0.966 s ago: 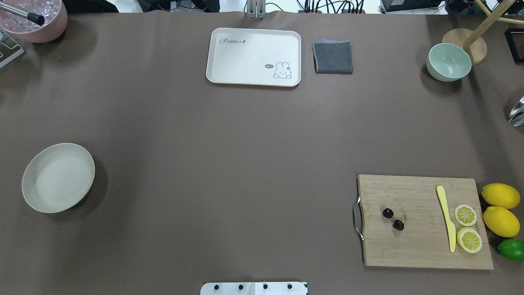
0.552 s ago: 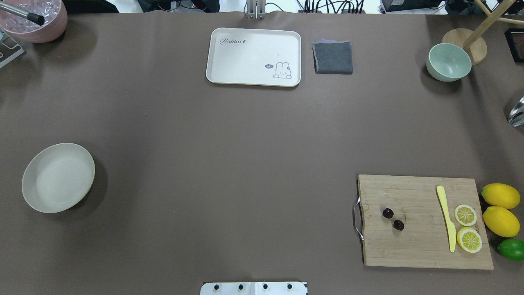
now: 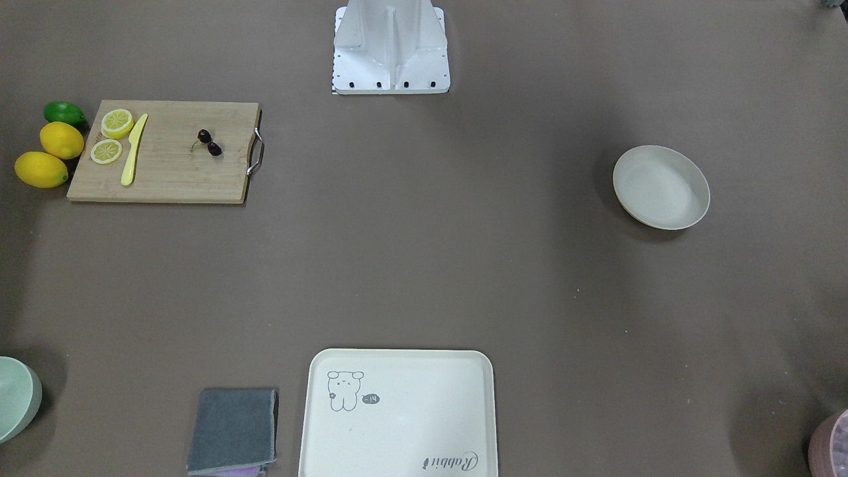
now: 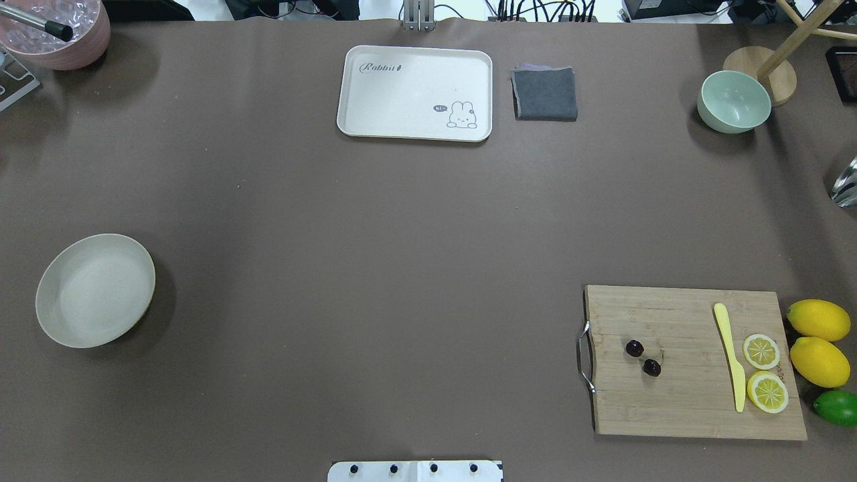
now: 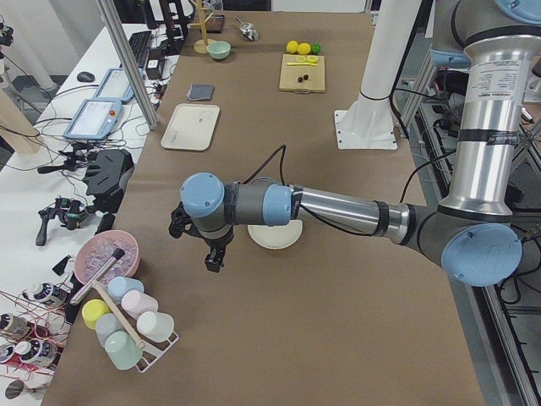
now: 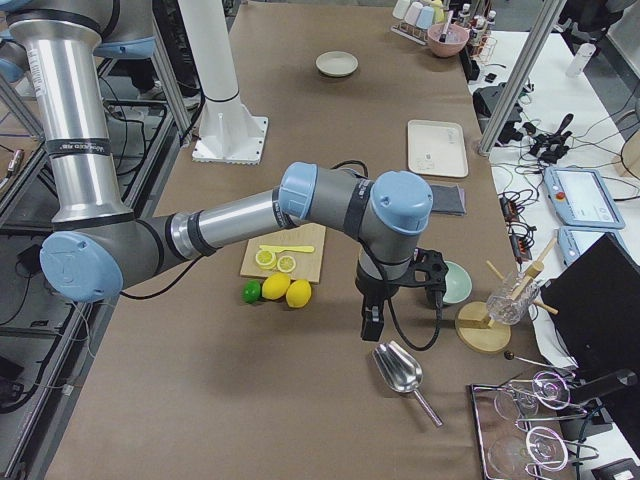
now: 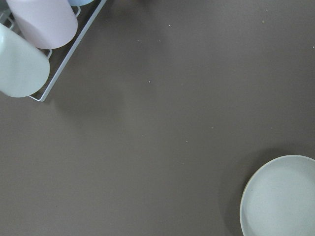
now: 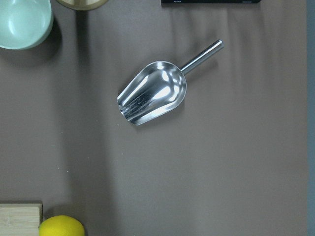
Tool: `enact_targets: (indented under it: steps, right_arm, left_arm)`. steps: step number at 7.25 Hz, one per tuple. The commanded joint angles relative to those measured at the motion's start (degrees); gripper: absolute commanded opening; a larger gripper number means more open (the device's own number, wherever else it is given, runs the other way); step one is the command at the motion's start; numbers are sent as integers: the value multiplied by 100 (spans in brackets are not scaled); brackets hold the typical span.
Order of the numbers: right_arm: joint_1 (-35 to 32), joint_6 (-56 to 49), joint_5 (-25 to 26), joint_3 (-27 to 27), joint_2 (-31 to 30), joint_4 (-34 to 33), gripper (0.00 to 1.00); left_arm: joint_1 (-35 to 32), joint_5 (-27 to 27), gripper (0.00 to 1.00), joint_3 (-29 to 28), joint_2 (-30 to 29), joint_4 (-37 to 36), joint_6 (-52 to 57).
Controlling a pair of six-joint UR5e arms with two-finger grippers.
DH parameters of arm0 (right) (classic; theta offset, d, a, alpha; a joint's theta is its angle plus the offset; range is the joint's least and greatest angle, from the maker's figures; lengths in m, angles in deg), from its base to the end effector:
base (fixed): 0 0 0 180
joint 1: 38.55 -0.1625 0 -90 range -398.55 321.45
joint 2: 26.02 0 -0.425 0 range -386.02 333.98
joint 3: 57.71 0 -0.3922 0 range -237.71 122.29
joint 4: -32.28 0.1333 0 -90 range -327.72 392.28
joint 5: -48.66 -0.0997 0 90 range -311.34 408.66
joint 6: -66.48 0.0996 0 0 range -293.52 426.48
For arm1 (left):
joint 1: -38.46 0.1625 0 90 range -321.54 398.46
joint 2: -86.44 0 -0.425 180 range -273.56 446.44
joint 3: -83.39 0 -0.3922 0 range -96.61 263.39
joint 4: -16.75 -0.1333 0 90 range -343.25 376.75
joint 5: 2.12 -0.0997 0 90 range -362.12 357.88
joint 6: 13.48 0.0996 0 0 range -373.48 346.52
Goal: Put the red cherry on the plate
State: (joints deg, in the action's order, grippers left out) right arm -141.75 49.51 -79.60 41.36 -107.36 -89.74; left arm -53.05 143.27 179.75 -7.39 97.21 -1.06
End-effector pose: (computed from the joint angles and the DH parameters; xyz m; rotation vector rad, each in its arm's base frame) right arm 0.1873 -0.4849 0.5636 -0.0589 -0.7036 0.0202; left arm -0.0649 -0.5132 0.5726 0.1278 0.9598 0.1808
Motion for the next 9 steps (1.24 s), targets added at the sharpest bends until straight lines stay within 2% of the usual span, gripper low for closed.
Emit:
enact_targets:
  steps: [1,2,4,5,7,9]
  right_arm:
    - [-51,-481,81,-142,-154,-23,100]
    - [-33,-631,91,-282,-120,-14,100]
    - [37,-606,73,-529,-67,65,100]
    - [37,-589,38,-556,-66,74,100]
    - [46,-579,12,-573,-75,65,100]
    - [46,-606,20,-582,-75,65,100]
  left_arm:
    - [89,120,98,-21,-4,136,6]
    - [194,129,98,-195,-21,398,6]
    - [536,890,98,-704,-56,934,-29]
    - [625,981,98,-855,-65,1145,-47]
    - [678,1025,98,-795,-65,1261,-291]
    - [1064,1026,98,-803,-48,2109,-1219]
